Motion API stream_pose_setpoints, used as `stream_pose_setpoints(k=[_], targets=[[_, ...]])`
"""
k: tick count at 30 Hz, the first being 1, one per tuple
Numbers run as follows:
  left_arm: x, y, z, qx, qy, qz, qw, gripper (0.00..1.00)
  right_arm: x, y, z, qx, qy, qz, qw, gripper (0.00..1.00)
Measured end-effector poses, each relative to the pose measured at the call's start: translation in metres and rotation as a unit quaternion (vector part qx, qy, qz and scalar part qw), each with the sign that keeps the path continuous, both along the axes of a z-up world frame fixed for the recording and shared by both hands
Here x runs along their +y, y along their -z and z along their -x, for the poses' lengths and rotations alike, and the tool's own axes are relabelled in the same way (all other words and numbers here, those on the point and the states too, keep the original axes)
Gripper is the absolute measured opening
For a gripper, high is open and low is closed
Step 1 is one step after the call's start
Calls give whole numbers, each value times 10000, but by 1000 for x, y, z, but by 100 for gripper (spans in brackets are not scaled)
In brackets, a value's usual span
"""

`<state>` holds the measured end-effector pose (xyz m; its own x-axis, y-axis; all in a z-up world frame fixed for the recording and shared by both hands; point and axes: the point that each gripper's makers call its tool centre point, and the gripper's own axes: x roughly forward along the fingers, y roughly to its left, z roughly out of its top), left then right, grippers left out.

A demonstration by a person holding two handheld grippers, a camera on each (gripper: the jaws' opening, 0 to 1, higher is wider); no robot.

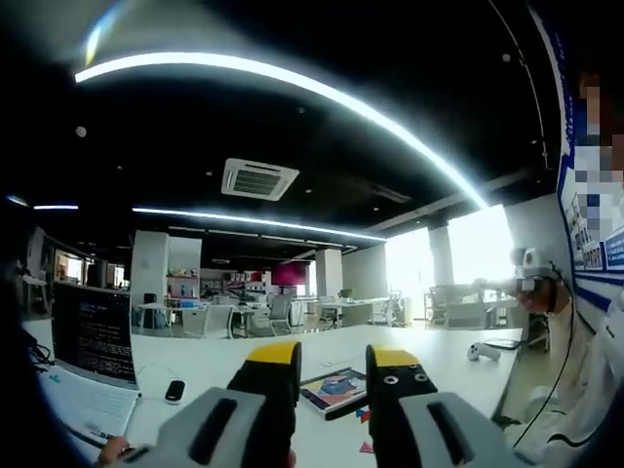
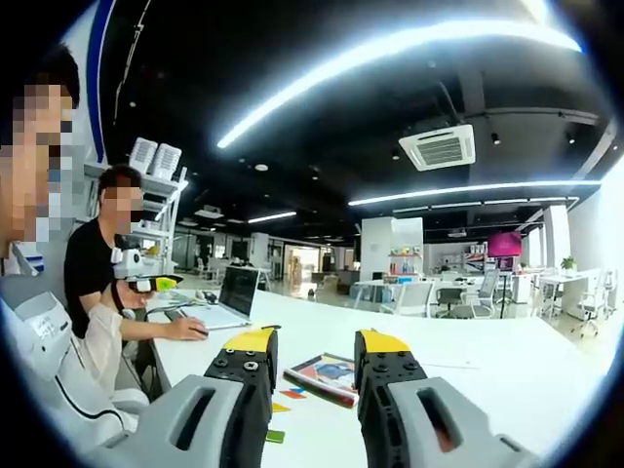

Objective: Pick up the tangram pieces one by one and place each piece onto its matching region on the pattern sheet, fitting the shapes together until the outline on the sheet is completely filled by the tangram pieces

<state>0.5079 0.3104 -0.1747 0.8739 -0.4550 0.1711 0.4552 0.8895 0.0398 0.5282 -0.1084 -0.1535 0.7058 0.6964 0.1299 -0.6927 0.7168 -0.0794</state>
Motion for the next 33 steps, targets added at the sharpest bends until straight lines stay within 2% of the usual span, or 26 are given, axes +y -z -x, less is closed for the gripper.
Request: stream_pose_setpoints(k=[3,8,10,12,15,23,28,33], targets=[[0,2,-1,39,4,-77,10000,36,-4,-1,0,-20,50,-13,10000,33],[-2,5,-1,73,49,-155,9998,42,-7,-4,0,-28,74,-79,9999,37],[-3,6,-2,112,30,-179,9998,50,-4,-4,0,-55,60,-59,9999,40],[-3,8,-3,152,11,-203,9997,53,-1,-4,0,-83,46,-39,9999,45],[-2,11,-6,200,-18,-234,9995,53,1,-5,1,-121,-40,-8,9999,51],[-5,11,-5,192,49,-306,9993,52,3,-2,0,-65,-57,60,9999,54],[-2,8,-4,151,8,-272,9995,50,5,-7,4,-182,-67,7,9998,58],[-1,6,-3,106,0,-241,9997,53,4,-7,4,-170,-88,22,9998,58]])
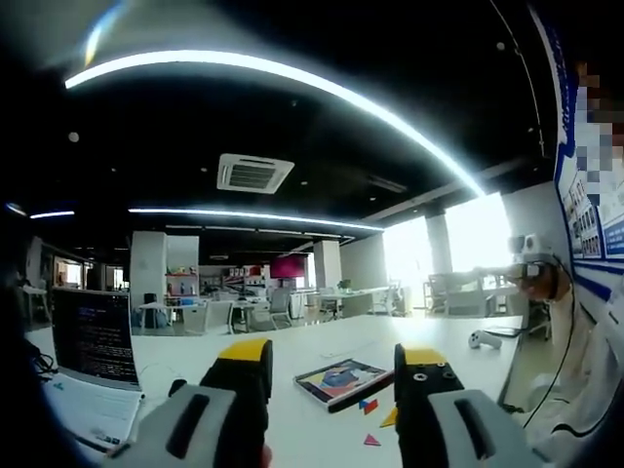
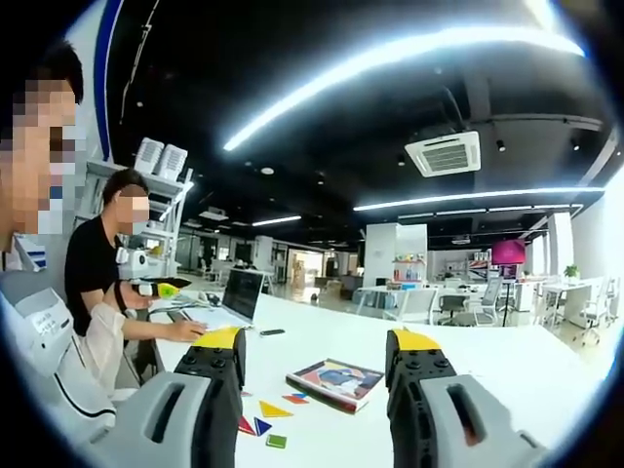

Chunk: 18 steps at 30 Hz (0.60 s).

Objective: Pick up the tangram pieces one by one and place each piece onto its matching region on the pattern sheet, fitting the shapes together until the outline on the sheet is completely filled by the tangram pieces

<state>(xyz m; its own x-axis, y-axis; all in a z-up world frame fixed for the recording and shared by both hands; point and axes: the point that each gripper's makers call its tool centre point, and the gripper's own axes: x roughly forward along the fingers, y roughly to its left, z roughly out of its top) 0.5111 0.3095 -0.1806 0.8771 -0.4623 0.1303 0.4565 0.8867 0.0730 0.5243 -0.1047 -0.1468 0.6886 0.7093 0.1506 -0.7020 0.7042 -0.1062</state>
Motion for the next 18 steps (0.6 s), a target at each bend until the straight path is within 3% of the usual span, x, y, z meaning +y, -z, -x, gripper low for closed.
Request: stream_pose_setpoints(k=[2,9,13,18], targets=[[-1,0,-1,19,-2,-37,10000,58,1,-2,3,-45,-45,-39,10000,55],[-9,-2,2,-78,108,-130,9998,56,0,-7,7,-180,-47,-91,9998,54],[-12,-3,3,-129,164,-132,9997,56,-3,-6,3,-121,-17,-82,9999,53],[-20,2,3,-145,213,-371,9990,55,-2,-2,1,-55,-37,-40,10000,53]])
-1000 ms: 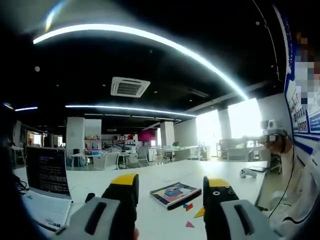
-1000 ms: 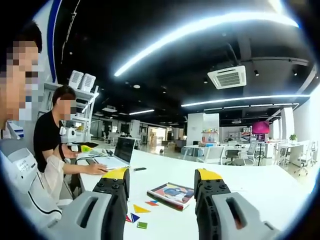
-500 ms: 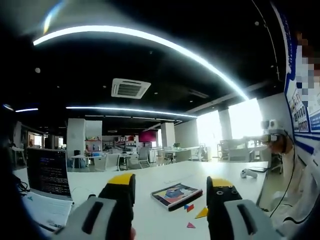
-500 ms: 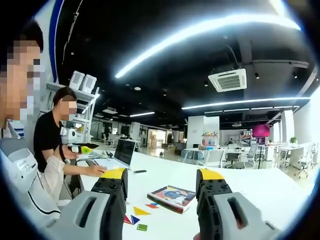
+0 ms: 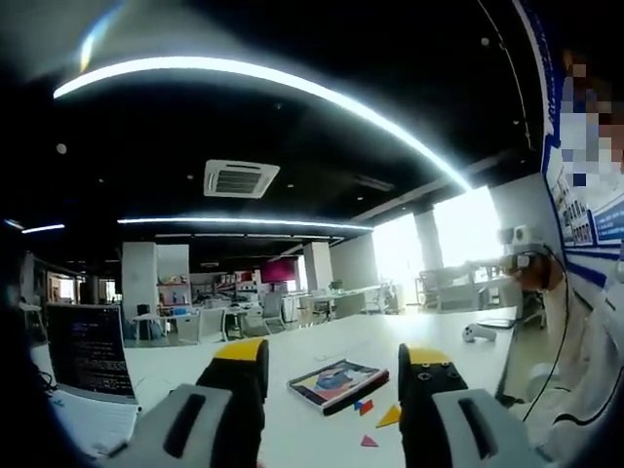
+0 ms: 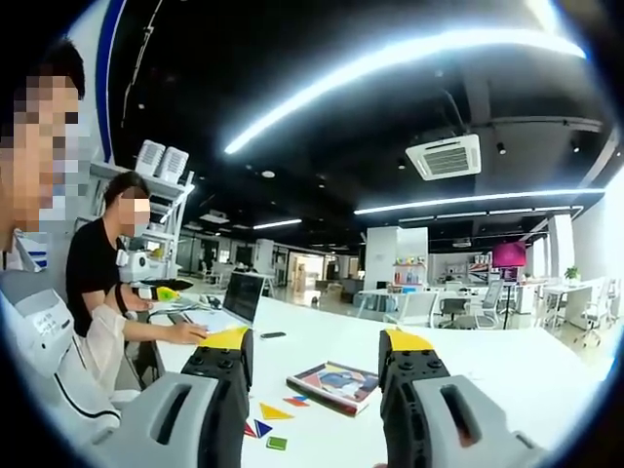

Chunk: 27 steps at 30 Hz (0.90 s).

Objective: Pick up the tangram pieces one by one and place each piece onto its matching region on the pattern sheet, fitting the shapes together until the outline on the sheet is completely filled by the tangram pieces

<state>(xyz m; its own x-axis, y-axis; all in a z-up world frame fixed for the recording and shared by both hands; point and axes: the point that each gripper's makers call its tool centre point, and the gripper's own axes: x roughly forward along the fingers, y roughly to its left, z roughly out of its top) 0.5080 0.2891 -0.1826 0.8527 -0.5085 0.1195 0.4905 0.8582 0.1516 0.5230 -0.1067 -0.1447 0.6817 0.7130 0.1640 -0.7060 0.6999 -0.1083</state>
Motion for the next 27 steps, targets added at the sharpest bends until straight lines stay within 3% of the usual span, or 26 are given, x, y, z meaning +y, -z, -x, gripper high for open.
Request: stream_pose_setpoints(k=[3,10,18,23,27], targets=[[-7,0,1,-58,35,-151,9999,56,2,0,2,-35,3,15,10000,52],[-8,-3,1,-140,74,-134,9998,54,1,-3,4,-91,2,-34,10000,50],[-8,-16,4,-375,150,244,9989,42,-1,-15,10,-242,-51,-287,9993,49],[-10,-9,-2,-236,141,152,9995,45,-3,-16,12,-333,-33,-245,9991,49],[-17,-8,-2,-209,209,112,9995,47,-3,-11,8,-234,0,-171,9996,49]])
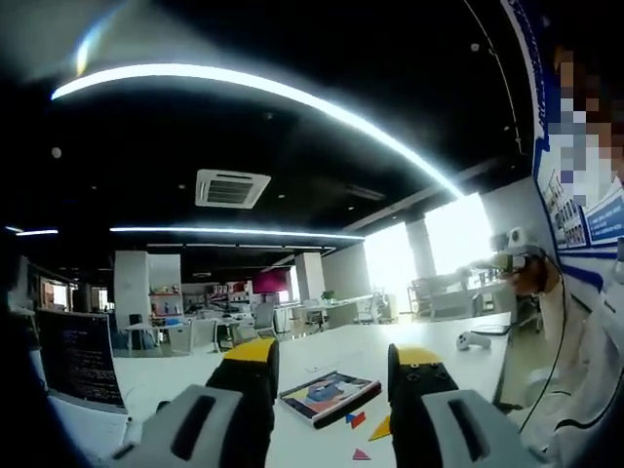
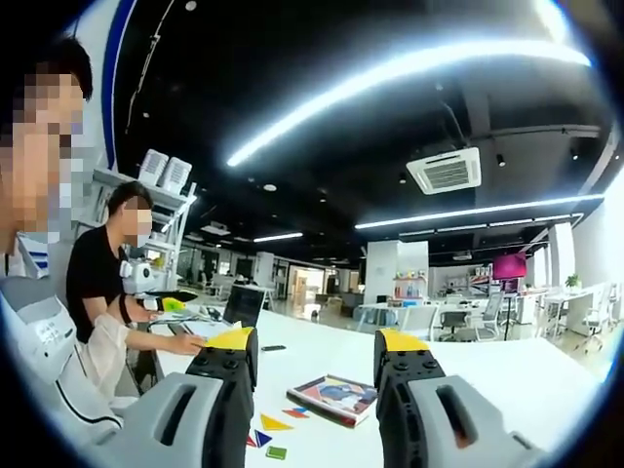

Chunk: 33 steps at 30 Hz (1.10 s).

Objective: Pick up the tangram pieces one by one and place each piece onto its matching region on the pattern sheet, fitting the shapes together until the outline on the sheet is completely filled by the tangram pieces

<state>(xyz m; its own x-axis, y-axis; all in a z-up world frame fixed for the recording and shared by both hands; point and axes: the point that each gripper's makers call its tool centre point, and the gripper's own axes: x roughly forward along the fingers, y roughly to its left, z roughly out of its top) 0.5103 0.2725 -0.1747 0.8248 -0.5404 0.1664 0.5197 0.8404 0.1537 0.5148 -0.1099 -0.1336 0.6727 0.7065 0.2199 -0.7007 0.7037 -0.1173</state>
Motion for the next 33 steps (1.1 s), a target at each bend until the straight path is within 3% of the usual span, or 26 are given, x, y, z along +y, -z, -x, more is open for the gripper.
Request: stream_pose_setpoints(k=[15,20,24,27,33], targets=[[10,2,1,55,-108,-41,9999,44,10,14,-2,140,-57,293,9995,47],[14,5,1,127,-184,-65,9997,40,12,19,-5,314,-87,289,9990,48],[19,12,-3,298,-261,-75,9992,41,14,24,-7,424,-90,350,9984,50],[19,14,-4,334,-272,-115,9990,47,15,26,-8,423,-64,420,9982,51],[16,16,-4,374,-236,-196,9988,48,21,32,-8,449,-58,521,9976,51]])
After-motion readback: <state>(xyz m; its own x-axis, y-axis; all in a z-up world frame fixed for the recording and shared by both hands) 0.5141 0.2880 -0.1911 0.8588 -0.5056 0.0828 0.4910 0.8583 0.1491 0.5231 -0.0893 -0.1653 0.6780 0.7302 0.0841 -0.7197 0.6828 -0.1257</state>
